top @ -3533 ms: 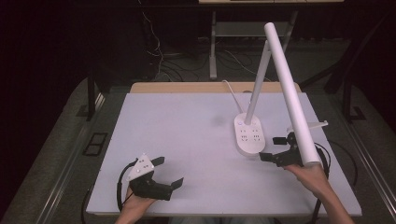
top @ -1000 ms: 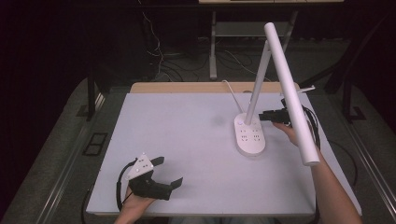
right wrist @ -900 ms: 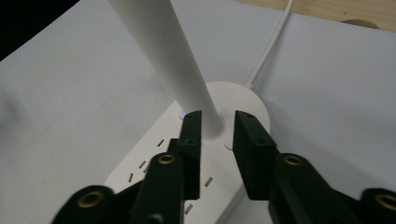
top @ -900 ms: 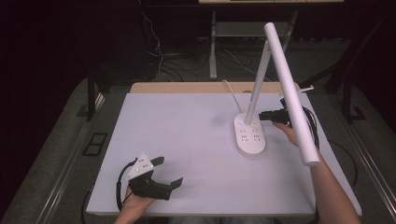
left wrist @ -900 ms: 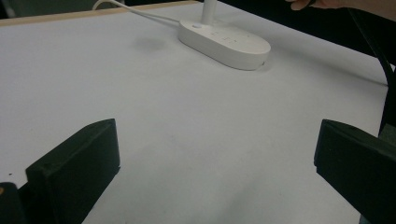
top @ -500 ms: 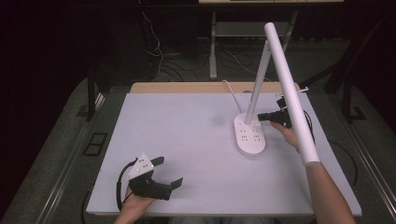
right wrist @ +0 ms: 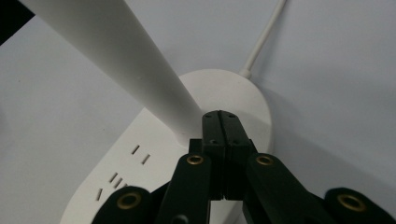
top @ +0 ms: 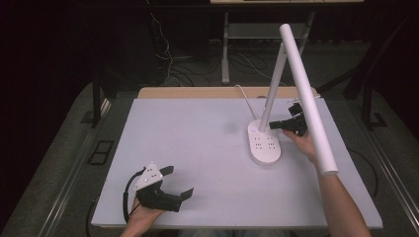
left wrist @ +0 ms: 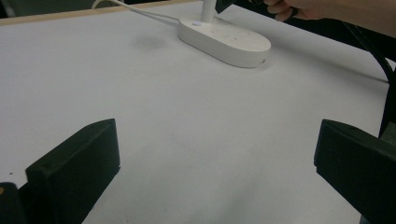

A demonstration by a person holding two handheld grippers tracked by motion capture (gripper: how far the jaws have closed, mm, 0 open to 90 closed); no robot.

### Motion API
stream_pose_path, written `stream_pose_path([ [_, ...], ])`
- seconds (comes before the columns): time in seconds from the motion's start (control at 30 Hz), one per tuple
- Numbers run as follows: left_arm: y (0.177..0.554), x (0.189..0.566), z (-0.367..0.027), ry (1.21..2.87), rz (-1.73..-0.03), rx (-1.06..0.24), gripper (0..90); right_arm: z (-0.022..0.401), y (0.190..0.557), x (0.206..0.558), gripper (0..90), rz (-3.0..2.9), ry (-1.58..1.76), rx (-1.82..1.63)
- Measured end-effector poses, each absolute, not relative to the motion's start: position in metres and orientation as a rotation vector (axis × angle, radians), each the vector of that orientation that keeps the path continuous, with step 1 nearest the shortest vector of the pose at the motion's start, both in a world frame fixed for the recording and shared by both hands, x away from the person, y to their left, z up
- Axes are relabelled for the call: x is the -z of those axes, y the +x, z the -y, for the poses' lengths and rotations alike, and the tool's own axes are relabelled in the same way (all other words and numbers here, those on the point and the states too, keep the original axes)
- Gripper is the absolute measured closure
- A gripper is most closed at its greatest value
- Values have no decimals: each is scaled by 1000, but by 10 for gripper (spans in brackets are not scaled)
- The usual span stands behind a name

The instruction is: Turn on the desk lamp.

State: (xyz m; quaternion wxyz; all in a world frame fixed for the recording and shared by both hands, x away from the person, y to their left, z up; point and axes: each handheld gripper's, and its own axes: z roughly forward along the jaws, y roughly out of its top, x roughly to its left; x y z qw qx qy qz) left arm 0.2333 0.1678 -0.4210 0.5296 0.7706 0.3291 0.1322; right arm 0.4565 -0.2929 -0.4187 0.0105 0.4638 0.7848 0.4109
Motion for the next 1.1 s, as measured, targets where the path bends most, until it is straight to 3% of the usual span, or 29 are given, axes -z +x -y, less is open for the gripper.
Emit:
stream_pose_path([
  [1.1, 233, 422, -165, 1855, -777, -308, 0, 288, 459, 428, 896, -2404, 1479, -1252],
])
